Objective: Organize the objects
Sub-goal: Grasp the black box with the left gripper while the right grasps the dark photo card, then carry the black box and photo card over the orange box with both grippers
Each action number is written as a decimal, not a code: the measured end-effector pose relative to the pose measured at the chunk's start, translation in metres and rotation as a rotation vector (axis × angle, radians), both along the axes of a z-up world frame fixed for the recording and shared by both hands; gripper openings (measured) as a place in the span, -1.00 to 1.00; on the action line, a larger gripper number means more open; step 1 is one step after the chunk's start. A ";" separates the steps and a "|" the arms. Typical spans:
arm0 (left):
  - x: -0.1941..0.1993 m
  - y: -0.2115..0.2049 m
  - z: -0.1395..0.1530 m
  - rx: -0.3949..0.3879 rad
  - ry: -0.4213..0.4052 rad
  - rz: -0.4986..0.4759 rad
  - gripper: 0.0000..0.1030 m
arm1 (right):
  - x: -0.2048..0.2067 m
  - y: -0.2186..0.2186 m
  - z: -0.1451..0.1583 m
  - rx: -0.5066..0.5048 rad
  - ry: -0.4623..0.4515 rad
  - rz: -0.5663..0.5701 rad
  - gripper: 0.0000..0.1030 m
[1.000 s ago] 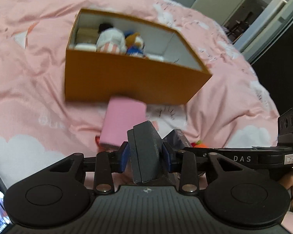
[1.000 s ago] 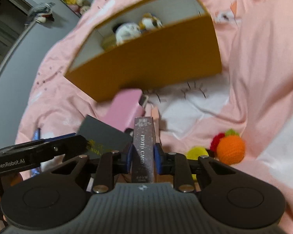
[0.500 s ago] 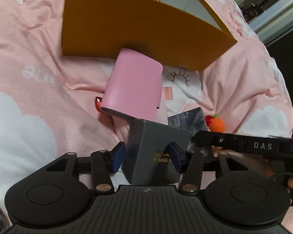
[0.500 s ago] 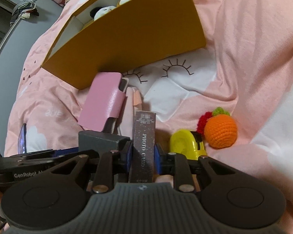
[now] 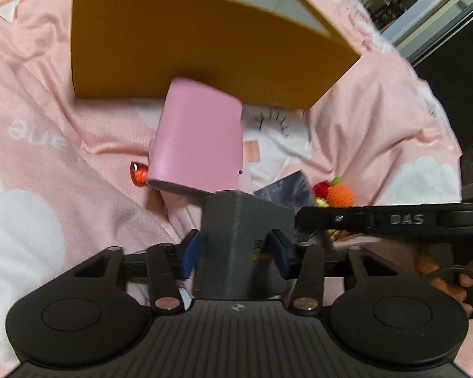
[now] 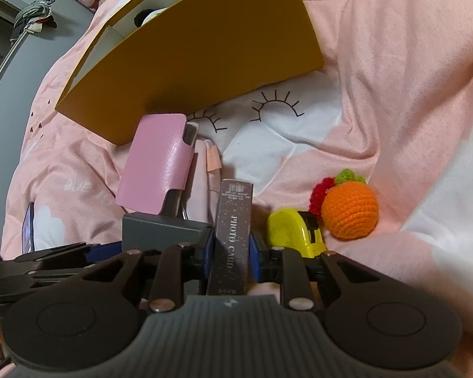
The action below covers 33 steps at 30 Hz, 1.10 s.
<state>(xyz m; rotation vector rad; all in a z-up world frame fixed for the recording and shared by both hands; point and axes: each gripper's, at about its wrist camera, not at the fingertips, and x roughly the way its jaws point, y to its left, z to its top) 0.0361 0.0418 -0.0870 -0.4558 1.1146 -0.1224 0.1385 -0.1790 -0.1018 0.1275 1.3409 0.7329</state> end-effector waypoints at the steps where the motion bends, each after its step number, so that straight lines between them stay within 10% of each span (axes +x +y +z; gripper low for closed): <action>1: -0.003 0.001 0.004 -0.006 -0.019 0.001 -0.12 | 0.000 -0.001 0.000 0.005 0.003 -0.006 -0.53; 33: 0.031 0.060 0.112 -0.162 -0.331 0.184 -0.19 | 0.050 0.008 0.125 0.231 -0.269 -0.021 -0.54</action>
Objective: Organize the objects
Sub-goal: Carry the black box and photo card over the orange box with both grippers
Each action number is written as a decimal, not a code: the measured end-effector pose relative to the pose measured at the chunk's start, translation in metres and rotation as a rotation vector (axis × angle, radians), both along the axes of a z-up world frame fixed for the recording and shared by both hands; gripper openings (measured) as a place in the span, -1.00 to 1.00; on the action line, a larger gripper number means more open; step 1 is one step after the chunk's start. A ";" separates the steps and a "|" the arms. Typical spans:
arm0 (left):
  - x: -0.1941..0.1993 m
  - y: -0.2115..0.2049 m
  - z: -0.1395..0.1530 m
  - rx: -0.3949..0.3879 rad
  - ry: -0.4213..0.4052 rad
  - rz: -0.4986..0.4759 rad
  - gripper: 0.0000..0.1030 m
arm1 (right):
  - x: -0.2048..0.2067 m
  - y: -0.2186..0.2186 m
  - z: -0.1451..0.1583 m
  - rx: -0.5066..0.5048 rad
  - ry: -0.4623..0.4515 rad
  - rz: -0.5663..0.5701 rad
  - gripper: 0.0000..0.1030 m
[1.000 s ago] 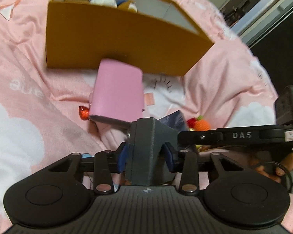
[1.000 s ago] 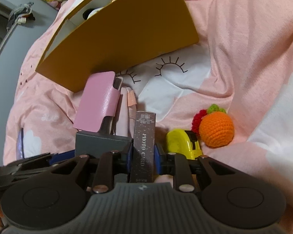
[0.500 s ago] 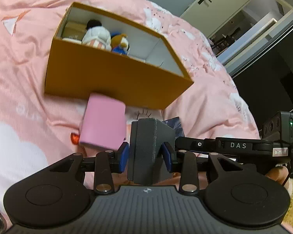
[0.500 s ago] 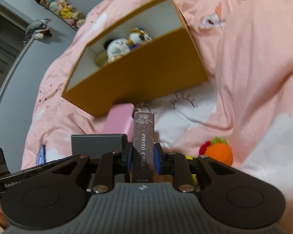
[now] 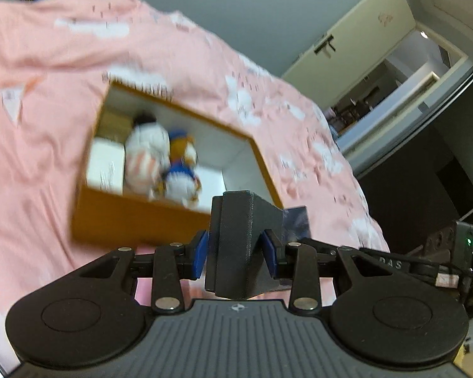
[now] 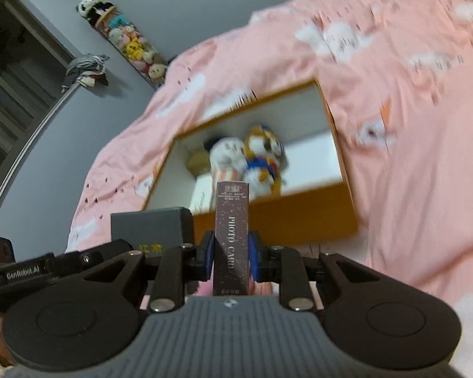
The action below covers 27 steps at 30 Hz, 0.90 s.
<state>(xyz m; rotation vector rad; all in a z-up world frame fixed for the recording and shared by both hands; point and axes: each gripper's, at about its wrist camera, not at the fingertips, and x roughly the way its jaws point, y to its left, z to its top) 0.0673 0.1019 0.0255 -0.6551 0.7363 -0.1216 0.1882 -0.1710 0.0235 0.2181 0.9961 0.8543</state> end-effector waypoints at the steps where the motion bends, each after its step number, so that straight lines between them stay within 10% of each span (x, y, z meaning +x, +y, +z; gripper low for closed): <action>1: 0.006 0.005 0.006 0.005 -0.010 0.006 -0.18 | 0.004 0.004 0.005 0.004 -0.012 0.000 -0.54; 9: 0.065 0.031 0.013 0.050 0.011 0.050 -0.18 | 0.042 0.044 0.018 0.007 -0.101 0.000 -0.54; 27: 0.134 0.045 -0.081 0.047 0.389 -0.018 -0.18 | 0.091 0.078 -0.045 -0.236 -0.079 -0.009 -0.54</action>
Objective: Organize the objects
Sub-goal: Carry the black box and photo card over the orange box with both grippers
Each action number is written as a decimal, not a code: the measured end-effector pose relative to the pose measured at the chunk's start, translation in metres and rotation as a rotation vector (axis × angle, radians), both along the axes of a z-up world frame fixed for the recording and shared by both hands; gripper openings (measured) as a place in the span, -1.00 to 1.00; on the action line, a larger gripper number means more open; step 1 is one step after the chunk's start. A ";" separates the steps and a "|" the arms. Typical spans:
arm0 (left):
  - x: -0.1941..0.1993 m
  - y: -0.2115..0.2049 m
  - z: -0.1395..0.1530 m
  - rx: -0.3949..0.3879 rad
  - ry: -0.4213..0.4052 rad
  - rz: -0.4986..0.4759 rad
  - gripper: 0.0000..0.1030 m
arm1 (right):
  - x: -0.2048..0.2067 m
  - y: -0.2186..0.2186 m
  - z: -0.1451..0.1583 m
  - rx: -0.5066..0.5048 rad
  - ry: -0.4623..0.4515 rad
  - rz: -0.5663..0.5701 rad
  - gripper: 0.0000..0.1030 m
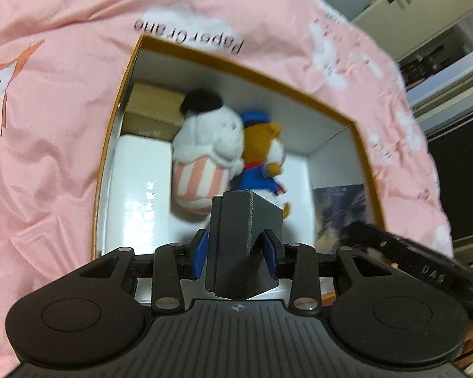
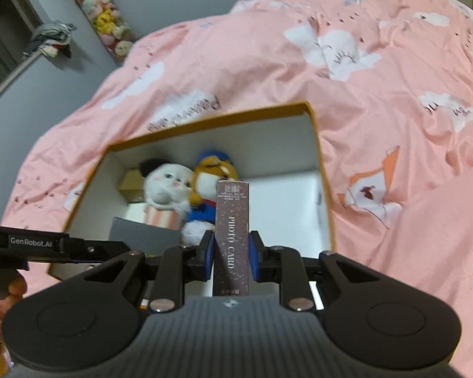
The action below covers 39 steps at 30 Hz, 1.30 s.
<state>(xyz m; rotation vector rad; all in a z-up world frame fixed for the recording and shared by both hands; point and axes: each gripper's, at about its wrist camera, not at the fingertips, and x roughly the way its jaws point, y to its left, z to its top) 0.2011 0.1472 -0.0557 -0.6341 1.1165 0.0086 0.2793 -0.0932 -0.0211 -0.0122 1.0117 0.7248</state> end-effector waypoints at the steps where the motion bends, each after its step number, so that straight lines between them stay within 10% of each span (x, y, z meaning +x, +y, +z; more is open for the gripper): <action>1: 0.001 0.000 -0.003 0.005 0.012 -0.008 -0.18 | 0.002 0.000 -0.003 -0.014 0.007 -0.002 -0.54; 22: 0.034 -0.022 -0.015 0.186 0.228 -0.137 -0.26 | 0.016 0.019 -0.021 -0.101 0.133 0.048 -0.54; 39: 0.045 -0.038 -0.003 0.103 0.035 -0.276 -0.28 | 0.031 0.050 -0.034 -0.210 0.305 0.145 -0.54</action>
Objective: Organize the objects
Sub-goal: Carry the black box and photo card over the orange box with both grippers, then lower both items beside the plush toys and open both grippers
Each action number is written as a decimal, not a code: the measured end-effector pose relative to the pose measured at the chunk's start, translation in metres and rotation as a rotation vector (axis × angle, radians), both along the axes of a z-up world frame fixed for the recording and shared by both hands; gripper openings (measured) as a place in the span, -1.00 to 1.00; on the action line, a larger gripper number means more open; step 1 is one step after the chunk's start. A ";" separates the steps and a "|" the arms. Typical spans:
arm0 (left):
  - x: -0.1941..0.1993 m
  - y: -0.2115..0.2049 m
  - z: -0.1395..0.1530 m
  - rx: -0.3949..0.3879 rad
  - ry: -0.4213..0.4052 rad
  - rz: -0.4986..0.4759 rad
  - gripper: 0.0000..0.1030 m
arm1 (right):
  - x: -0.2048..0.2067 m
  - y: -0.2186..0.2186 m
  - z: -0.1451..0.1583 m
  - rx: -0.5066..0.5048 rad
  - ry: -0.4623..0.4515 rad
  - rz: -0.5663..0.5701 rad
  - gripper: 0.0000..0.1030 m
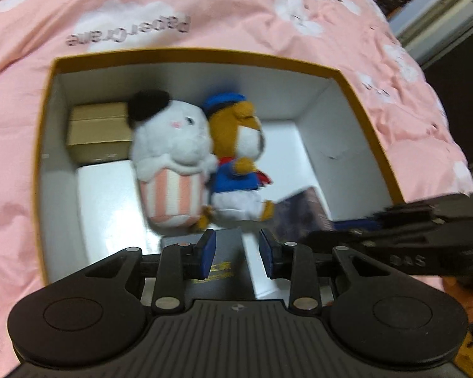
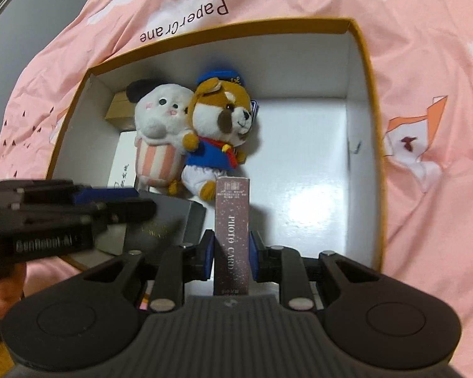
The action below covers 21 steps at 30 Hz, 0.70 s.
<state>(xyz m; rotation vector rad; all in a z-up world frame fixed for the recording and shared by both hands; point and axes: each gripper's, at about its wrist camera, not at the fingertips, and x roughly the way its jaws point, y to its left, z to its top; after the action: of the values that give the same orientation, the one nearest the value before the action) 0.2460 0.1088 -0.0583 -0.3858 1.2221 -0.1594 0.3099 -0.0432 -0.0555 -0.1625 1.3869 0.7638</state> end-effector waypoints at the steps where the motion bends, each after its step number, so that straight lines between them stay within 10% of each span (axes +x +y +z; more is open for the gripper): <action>1: 0.003 -0.003 -0.002 -0.009 0.000 -0.013 -0.29 | 0.000 0.001 -0.002 0.000 -0.009 -0.007 -0.54; 12: 0.031 -0.011 -0.036 -0.077 0.022 -0.029 -0.42 | 0.006 -0.002 0.004 -0.014 -0.065 0.004 -0.55; 21: 0.044 -0.017 -0.044 -0.083 0.037 -0.009 -0.46 | 0.009 -0.009 -0.006 -0.016 0.065 0.016 -0.54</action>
<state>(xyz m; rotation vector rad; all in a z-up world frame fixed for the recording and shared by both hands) 0.2898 0.0923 -0.1022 -0.4571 1.2566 -0.2117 0.3192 -0.0522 -0.0613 -0.1628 1.4553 0.7770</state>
